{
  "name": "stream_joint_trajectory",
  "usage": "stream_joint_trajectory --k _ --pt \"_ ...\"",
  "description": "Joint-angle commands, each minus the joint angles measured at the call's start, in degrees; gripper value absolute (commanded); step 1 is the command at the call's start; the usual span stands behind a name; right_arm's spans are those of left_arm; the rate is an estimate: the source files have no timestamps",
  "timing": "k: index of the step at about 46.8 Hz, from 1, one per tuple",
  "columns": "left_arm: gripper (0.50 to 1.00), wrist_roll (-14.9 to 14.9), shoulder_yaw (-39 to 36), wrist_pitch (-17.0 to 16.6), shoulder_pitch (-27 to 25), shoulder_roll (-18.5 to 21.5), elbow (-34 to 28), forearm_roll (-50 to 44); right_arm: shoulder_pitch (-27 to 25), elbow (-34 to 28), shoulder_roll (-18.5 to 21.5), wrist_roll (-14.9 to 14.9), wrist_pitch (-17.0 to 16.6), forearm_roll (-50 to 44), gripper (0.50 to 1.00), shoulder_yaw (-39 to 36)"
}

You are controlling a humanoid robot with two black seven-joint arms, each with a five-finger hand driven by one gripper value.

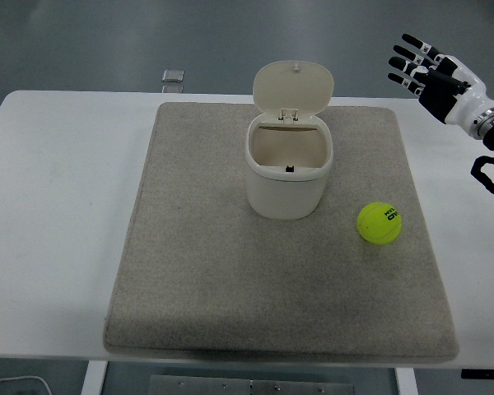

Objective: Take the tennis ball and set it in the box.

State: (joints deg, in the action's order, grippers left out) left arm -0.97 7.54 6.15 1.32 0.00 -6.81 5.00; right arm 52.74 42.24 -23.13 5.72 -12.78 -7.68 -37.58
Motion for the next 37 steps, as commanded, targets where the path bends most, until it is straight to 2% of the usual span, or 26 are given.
stream_joint_trajectory --k 1,24,37 --pt "0.992 0.0 0.02 0.0 -0.01 0.0 -0.05 0.01 0.0 0.04 -0.25 -0.01 -0.4 -0.05 0.915 0.05" --pt "0.992 0.0 0.02 -0.09 0.08 0.0 0.39 0.01 -0.27 0.13 -1.3 0.43 -0.76 -0.23 0.915 0.14" --pt "0.992 0.0 0.02 -0.09 0.08 0.0 0.39 0.01 -0.18 0.04 -2.62 0.52 -7.08 -0.49 0.915 0.05"
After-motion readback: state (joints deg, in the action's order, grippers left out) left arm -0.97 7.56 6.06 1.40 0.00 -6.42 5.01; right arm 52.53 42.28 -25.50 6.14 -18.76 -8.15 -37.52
